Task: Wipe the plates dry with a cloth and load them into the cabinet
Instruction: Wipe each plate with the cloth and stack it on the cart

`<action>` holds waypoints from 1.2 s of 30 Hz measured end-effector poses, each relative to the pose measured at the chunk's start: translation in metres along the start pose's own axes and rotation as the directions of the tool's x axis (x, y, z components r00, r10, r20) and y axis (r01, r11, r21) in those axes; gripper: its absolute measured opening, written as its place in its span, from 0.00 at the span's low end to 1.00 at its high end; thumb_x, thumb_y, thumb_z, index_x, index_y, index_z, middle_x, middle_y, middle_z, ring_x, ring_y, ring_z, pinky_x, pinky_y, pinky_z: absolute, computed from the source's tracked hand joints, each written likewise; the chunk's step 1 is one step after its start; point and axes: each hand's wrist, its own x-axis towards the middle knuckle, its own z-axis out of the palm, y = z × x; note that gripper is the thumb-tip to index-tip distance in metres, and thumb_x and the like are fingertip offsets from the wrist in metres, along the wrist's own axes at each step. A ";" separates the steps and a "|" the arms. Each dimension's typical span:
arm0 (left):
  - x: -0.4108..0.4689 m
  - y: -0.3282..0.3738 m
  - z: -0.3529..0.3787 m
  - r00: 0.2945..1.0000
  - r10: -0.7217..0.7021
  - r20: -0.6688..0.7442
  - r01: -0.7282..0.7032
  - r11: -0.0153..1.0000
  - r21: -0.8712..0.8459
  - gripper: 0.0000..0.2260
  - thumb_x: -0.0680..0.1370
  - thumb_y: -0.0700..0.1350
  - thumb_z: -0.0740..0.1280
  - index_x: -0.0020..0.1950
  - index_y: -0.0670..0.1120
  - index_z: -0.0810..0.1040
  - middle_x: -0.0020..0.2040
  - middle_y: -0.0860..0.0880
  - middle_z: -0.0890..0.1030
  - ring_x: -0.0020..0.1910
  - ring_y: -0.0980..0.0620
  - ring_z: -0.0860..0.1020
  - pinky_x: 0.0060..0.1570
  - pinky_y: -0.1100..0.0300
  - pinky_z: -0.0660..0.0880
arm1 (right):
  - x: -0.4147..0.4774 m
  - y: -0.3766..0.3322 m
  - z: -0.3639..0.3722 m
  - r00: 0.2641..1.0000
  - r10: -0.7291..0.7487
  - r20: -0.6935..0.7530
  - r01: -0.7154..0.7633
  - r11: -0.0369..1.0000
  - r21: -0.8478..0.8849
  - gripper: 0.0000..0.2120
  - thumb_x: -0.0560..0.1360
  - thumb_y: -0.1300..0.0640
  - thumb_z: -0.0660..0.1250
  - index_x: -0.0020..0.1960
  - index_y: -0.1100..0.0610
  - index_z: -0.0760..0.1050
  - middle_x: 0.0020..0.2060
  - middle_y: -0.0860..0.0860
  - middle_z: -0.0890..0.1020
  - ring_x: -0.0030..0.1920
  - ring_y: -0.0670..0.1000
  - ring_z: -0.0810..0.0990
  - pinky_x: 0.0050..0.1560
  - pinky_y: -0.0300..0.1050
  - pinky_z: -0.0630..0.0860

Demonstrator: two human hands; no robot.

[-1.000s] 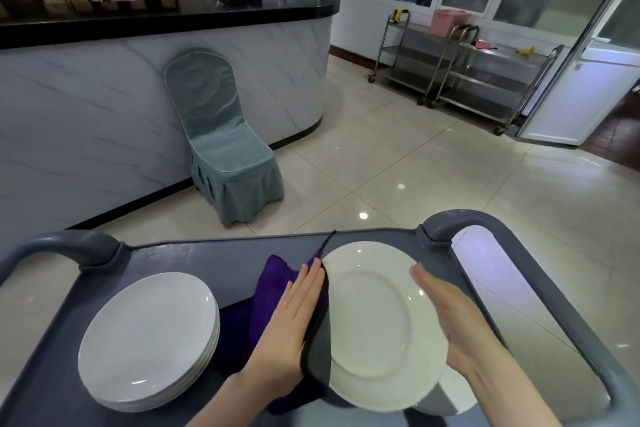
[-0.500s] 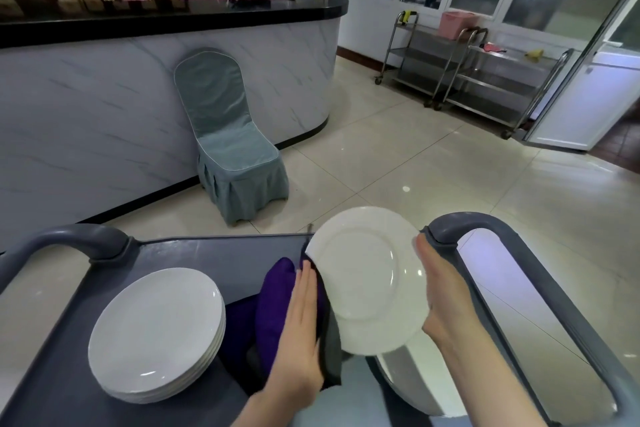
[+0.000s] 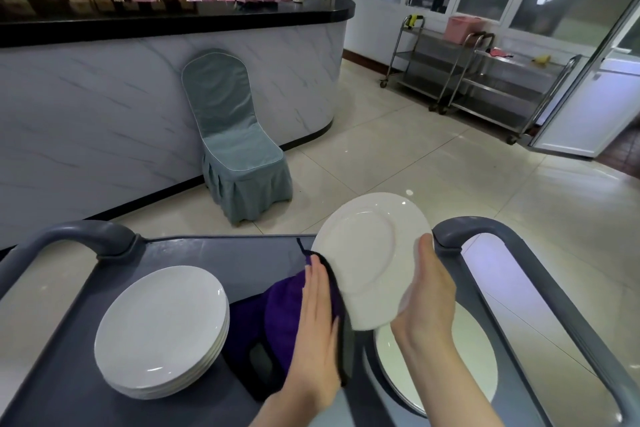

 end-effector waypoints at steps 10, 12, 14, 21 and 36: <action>0.051 0.031 -0.017 0.954 0.165 0.248 -0.181 0.982 0.044 0.37 0.84 0.41 0.58 0.78 0.58 0.33 0.80 0.59 0.36 0.79 0.56 0.40 0.77 0.57 0.44 | -0.031 0.035 -0.002 0.987 -0.116 0.107 0.145 0.934 -0.326 0.16 0.81 0.48 0.63 0.39 0.51 0.83 0.35 0.49 0.85 0.37 0.45 0.82 0.37 0.39 0.77; 0.060 0.036 -0.019 0.936 0.245 0.254 -0.260 0.965 0.027 0.35 0.84 0.39 0.58 0.80 0.52 0.36 0.81 0.56 0.39 0.80 0.53 0.41 0.77 0.59 0.43 | -0.036 0.039 -0.003 0.983 -0.132 0.131 0.173 0.909 -0.380 0.17 0.81 0.48 0.63 0.40 0.56 0.80 0.35 0.54 0.84 0.38 0.48 0.79 0.41 0.45 0.76; 0.065 0.036 -0.017 0.935 0.250 0.252 -0.275 0.959 0.066 0.32 0.85 0.40 0.55 0.81 0.51 0.37 0.81 0.56 0.38 0.80 0.54 0.41 0.77 0.59 0.44 | -0.032 0.035 -0.001 0.985 -0.113 0.128 0.154 0.909 -0.387 0.18 0.81 0.48 0.63 0.40 0.60 0.79 0.34 0.55 0.83 0.38 0.49 0.77 0.42 0.47 0.75; 0.009 0.010 0.005 0.930 0.142 0.338 -0.279 0.872 0.401 0.34 0.78 0.52 0.52 0.81 0.44 0.42 0.82 0.51 0.42 0.80 0.55 0.42 0.74 0.62 0.36 | -0.014 0.021 -0.007 0.998 0.025 0.055 -0.008 0.953 -0.304 0.18 0.81 0.49 0.64 0.40 0.56 0.85 0.39 0.53 0.86 0.41 0.52 0.83 0.45 0.47 0.78; 0.050 -0.006 0.008 0.818 -0.306 0.488 -0.008 0.841 0.541 0.41 0.82 0.44 0.60 0.75 0.48 0.26 0.77 0.52 0.28 0.79 0.52 0.36 0.75 0.54 0.38 | -0.013 0.010 -0.022 0.994 0.086 0.067 -0.071 0.978 -0.197 0.16 0.80 0.51 0.65 0.41 0.59 0.84 0.39 0.51 0.86 0.36 0.47 0.84 0.38 0.43 0.78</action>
